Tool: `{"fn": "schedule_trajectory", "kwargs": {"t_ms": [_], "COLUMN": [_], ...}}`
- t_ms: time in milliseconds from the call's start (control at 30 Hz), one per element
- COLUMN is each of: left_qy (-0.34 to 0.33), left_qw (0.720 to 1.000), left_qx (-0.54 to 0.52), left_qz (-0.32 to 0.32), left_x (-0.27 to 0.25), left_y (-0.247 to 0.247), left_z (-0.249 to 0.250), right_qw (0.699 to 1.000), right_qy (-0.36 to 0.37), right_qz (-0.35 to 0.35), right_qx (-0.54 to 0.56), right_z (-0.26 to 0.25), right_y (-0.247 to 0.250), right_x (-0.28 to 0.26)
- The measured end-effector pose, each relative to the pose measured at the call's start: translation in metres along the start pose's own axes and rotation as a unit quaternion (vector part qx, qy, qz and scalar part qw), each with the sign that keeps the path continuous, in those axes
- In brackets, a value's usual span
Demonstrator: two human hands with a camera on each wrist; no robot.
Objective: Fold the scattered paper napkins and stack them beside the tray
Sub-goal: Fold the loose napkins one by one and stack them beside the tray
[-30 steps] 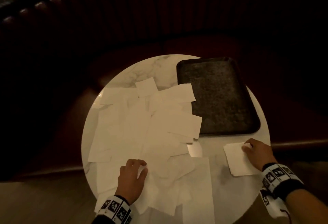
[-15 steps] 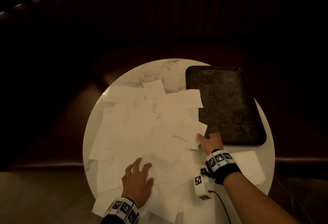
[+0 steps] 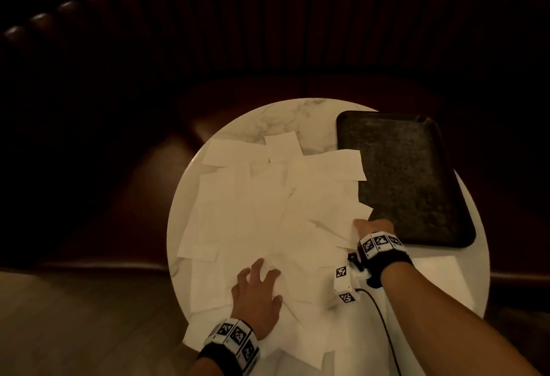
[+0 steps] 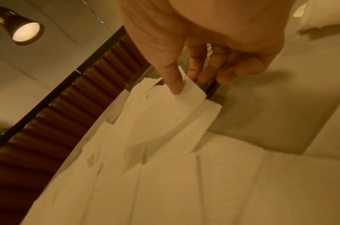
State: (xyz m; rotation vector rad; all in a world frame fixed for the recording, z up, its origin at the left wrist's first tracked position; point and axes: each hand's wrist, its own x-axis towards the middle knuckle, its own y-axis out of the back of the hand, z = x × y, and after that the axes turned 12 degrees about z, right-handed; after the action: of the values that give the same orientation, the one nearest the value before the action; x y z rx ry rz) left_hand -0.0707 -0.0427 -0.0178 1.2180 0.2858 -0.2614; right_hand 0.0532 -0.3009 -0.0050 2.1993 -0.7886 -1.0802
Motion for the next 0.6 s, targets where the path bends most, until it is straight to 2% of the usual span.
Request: {"fn": "schedule_trajectory", "kwargs": {"t_ms": [100,167,267,333,467,533,600], "left_qy": [-0.003,-0.005,-0.013,-0.044,-0.132,-0.182,-0.220], "left_qw": [1.000,1.000,0.998,0.990,0.945,0.926,0.909], "left_qx": [-0.007,-0.018,-0.056,-0.116,-0.272,-0.310,-0.347], "left_qz": [0.003,0.005,0.026,0.060,0.126,0.111,0.063], "left_x": [0.000,-0.001,0.000,0.002,0.009,0.013,0.015], "left_y": [0.001,0.004,0.018,0.038,0.097,0.122,0.141], "left_z": [0.000,0.000,0.004,0.013,0.048,0.066,0.080], "right_qw": [0.995,0.986,0.962,0.950,0.923,0.897,0.874], "right_qy": [0.059,0.117,0.246,0.302,0.346,0.352,0.332], "right_qz": [0.070,0.117,0.119,0.064,-0.126,-0.209,-0.283], "right_qx": [-0.043,-0.034,0.009,0.043,0.114,0.169,0.213], "right_z": [0.001,0.003,0.004,0.002,-0.008,-0.014,-0.019], "right_y": [0.007,0.018,0.042,0.064,0.114,0.138,0.157], "right_x": [-0.007,-0.015,-0.029,-0.041,-0.079,-0.102,-0.120]}}
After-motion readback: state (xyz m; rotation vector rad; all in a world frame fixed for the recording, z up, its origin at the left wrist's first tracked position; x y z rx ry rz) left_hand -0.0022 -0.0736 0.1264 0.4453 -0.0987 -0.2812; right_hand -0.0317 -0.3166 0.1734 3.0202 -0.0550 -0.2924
